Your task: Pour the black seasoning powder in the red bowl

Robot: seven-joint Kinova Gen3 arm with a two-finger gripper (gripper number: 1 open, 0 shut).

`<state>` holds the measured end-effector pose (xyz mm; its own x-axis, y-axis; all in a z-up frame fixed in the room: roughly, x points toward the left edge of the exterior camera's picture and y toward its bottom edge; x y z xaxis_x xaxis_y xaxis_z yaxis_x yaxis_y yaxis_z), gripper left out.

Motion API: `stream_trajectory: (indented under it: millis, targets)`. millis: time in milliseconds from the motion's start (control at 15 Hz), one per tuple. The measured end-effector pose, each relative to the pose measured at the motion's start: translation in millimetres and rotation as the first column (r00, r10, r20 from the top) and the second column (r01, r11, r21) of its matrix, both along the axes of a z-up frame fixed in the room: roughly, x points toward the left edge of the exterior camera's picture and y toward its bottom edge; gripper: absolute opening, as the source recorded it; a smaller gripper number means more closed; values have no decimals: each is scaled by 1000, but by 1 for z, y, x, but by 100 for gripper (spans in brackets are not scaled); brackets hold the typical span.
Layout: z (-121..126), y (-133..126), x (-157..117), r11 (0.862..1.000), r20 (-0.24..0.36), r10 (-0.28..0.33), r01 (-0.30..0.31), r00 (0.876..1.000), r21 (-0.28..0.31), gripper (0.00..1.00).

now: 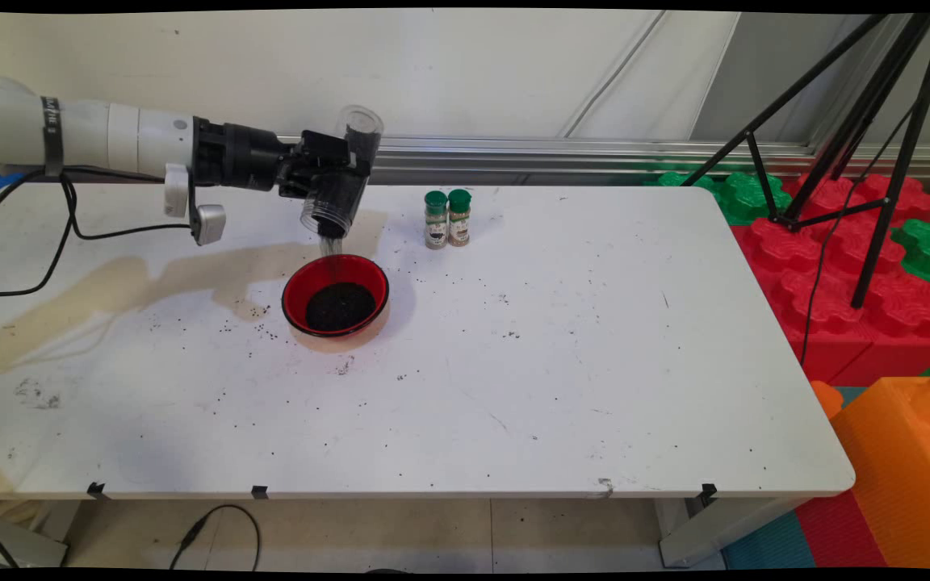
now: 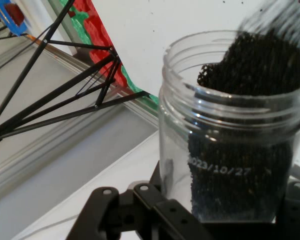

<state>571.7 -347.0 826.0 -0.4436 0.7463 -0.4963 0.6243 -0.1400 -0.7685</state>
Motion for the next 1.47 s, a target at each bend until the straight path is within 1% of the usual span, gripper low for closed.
stream_trajectory:
  millis: [133,467,867,1000,1133,1467]
  targets:
    - [-1,0,0,1000,-13,9,-9,1000,18,0]
    - [-2,0,0,995,-73,52,-45,996,93,0]
    - [-3,0,1,981,-137,103,-78,985,175,0]
    - [-3,0,1,976,-157,120,-87,980,201,0]
    - [-2,0,2,967,-182,144,-99,973,237,0]
    - [-2,-1,3,936,-244,212,-125,946,328,0]
